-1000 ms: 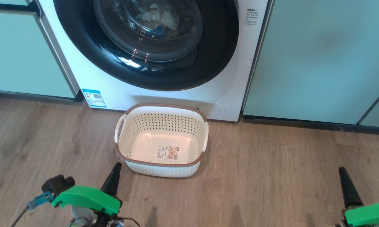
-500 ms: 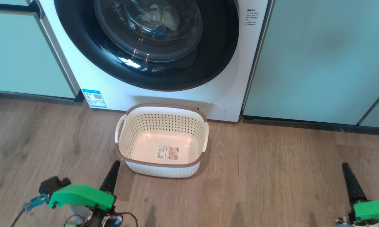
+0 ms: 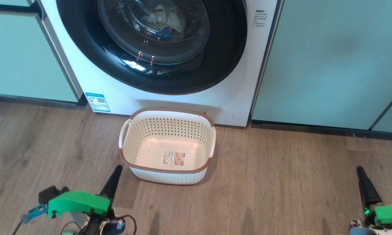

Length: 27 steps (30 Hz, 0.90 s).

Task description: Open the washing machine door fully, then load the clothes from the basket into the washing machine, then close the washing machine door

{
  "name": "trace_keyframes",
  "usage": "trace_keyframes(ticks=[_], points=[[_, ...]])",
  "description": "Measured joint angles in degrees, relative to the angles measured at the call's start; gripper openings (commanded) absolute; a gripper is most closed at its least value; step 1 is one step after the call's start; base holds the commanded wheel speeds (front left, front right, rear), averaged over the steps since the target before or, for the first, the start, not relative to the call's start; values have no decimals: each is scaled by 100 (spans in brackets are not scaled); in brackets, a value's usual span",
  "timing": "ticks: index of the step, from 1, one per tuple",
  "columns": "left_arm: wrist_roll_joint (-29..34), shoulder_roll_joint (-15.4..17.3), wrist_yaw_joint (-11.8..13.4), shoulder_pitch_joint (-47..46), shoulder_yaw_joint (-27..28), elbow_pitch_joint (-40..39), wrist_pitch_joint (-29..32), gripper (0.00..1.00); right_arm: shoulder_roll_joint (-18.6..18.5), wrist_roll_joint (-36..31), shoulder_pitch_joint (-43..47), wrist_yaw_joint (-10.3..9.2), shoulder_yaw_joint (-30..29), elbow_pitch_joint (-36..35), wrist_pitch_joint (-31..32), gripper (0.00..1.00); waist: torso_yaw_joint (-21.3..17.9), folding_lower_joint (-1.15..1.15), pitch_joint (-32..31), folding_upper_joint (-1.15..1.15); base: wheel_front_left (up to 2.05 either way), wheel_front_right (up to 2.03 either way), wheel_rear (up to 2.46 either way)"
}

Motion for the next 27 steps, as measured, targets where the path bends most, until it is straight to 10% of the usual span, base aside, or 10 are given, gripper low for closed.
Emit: trace_keyframes(ticks=[27], points=[[-1571, -135, -208, -209, 312, 263, 319, 0, -4, 1591, -307, 0, -175, 328, 188, 0, 6, 0, -20, 0, 0, 0, 0]])
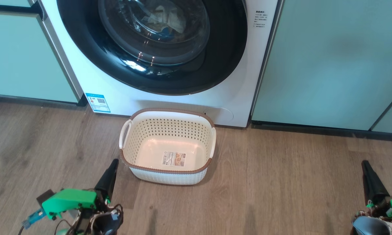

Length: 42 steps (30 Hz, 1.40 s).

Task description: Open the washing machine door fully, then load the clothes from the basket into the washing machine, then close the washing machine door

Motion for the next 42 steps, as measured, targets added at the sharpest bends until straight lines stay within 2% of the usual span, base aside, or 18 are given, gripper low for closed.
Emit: trace_keyframes(ticks=[42], points=[[-14, -35, -1, -3, 63, 1, 48, 0, 3, -11, 0, -1, -74, 15, 52, 0, 0, 0, 0, 0, 0, 0, 0]])
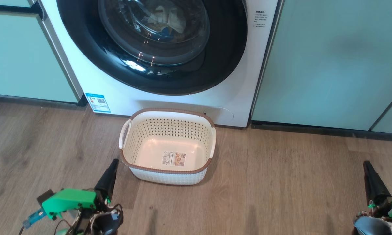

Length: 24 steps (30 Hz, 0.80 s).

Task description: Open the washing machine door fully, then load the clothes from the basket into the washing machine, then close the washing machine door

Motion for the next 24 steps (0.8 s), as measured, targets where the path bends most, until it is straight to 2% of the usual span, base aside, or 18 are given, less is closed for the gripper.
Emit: trace_keyframes(ticks=[24], points=[[1, -16, 0, -1, 13, 0, 8, 0, 5, -9, 0, 0, -51, 1, 7, 0, 0, 0, 0, 0, 0, 0, 0]])
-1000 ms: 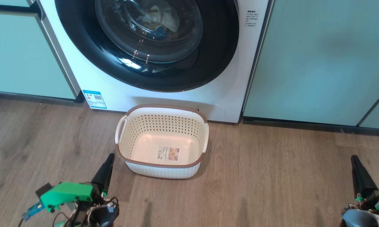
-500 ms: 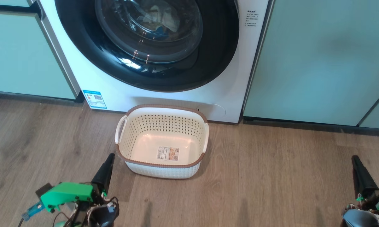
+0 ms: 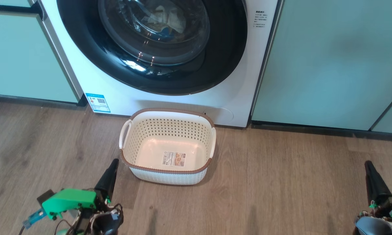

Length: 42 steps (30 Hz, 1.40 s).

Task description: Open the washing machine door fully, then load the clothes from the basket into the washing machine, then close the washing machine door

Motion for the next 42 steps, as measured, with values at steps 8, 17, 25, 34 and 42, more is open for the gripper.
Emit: trace_keyframes(ticks=[8, 17, 25, 34, 42], points=[[1, -3, 0, -1, 4, 0, 0, 0, 7, -8, 0, 0, -12, 0, 3, 0, 0, 0, 0, 0, 0, 0, 0], [18, -4, 0, -1, 9, 0, 1, 0, 11, -8, 0, 0, -22, 1, 49, 0, 0, 0, 0, 0, 0, 0, 0], [42, -7, 0, -1, 12, 1, 43, 0, 16, -8, -1, 0, -31, 1, 49, 0, 0, 0, 0, 0, 0, 0, 0], [42, -9, 0, -2, 14, 1, 44, 0, 24, -8, -1, 0, -38, 1, 51, 0, 0, 0, 0, 0, 0, 0, 0], [43, -12, 0, -2, 16, 1, 44, 0, 26, -10, -1, 0, -45, 1, 52, 0, 0, 0, 0, 0, 0, 0, 0]])
